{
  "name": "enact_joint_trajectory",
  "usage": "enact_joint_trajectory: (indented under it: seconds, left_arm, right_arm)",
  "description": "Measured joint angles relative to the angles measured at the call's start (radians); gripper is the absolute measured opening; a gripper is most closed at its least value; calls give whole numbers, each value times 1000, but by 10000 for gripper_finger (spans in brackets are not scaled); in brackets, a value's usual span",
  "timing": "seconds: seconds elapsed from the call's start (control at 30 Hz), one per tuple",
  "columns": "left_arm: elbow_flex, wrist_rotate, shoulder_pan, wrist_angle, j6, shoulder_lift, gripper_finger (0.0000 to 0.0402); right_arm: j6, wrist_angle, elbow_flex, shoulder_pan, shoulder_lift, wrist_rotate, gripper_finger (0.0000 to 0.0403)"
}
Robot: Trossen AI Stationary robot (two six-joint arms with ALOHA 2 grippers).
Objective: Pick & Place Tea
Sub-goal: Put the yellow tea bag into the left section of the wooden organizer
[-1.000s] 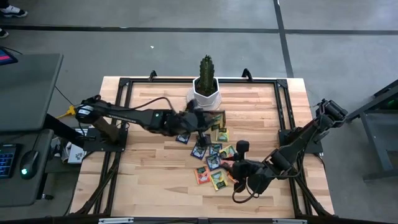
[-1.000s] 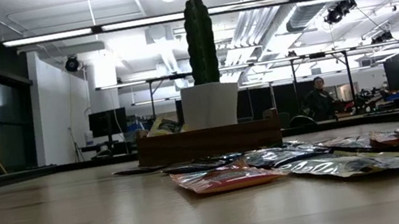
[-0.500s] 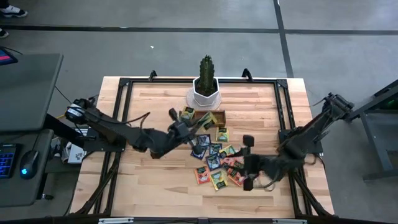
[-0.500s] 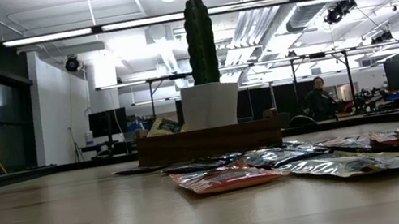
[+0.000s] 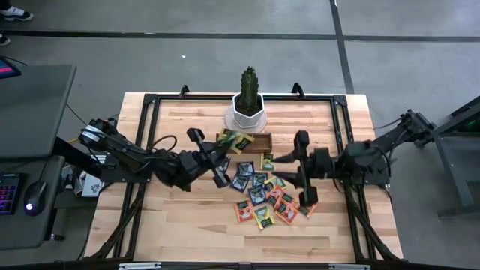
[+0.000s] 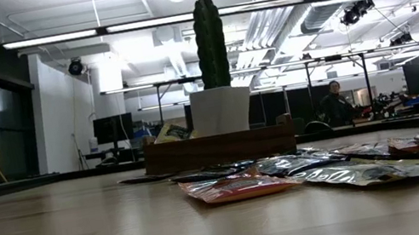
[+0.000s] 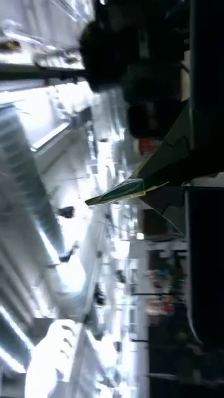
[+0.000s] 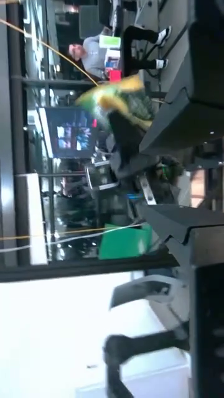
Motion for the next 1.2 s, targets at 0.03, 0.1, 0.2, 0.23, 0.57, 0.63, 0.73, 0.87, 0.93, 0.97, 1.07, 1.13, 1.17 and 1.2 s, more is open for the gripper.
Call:
enact_joint_trajectory:
  seconds: [0.03, 0.1, 0.2, 0.23, 0.57, 0.63, 0.73, 0.87, 0.93, 0.97, 1.07, 1.13, 1.17, 1.2]
  left_arm:
    - [0, 25, 8, 28, 9, -1, 0]
    - [2, 63, 22, 46, 10, -4, 0]
    - [2, 139, 55, 63, 7, 2, 0]
    - [2, 161, 66, 68, 3, 2, 0]
    - [2, 253, 133, 75, -33, 1, 0]
    - [2, 264, 144, 75, -44, 1, 0]
    - [2, 286, 157, 75, -54, 1, 0]
    - [2, 299, 157, 72, -58, 1, 0]
    - [2, 306, 157, 69, -58, 1, 0]
    - [2, 307, 157, 69, -58, 1, 0]
    - [2, 307, 157, 68, -58, 1, 0]
    - [2, 307, 159, 66, -66, 1, 0]
    - [2, 309, 164, 61, -73, 1, 0]
    - [2, 312, 169, 54, -81, 1, 0]
  right_arm:
    - [9, 12, 0, -21, 0, -12, 138]
    - [31, 37, 0, -60, 0, -30, 138]
    - [68, 84, 0, -115, 0, -76, 138]
    - [78, 94, 0, -131, 0, -91, 138]
    - [206, 217, 0, -240, 64, -190, 138]
    - [224, 246, 0, -251, 92, -203, 138]
    - [247, 286, 0, -268, 125, -222, 138]
    - [254, 308, 0, -281, 140, -231, 138]
    - [254, 312, 0, -290, 140, -233, 138]
    - [254, 313, 0, -296, 140, -237, 138]
    - [254, 314, 0, -311, 140, -248, 138]
    - [261, 317, 0, -320, 140, -258, 138]
    - [265, 320, 0, -324, 140, -263, 138]
    - [271, 322, 0, -329, 141, -270, 138]
